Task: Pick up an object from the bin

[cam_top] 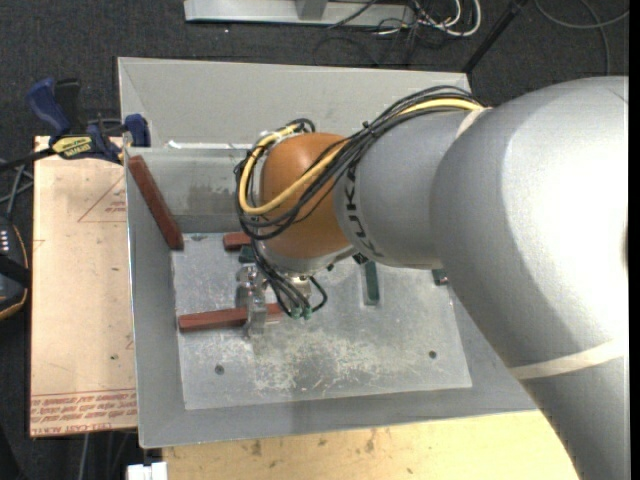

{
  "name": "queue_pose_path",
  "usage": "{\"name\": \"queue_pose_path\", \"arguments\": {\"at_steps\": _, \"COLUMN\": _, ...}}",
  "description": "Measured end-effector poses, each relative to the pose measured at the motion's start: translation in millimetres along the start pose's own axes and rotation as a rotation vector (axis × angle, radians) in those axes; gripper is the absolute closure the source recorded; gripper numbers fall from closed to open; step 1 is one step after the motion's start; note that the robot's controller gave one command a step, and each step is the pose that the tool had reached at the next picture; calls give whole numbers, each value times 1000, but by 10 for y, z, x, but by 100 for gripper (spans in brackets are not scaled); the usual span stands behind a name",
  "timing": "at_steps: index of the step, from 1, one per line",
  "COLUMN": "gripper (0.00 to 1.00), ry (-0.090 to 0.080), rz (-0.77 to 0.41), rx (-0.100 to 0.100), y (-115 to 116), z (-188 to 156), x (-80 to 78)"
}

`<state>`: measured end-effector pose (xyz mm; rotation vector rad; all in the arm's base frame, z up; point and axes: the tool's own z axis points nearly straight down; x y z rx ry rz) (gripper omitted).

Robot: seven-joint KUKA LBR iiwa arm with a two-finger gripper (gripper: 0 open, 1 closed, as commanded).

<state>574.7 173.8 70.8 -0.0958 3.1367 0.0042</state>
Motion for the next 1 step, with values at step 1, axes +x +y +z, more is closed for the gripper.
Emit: {"name": "queue_pose_path", "arguments": {"at_steps": 1, "gripper": 100, "ry": 0, "rz": 0, "rx": 0, "y": 0, "z": 0, "x": 0}}
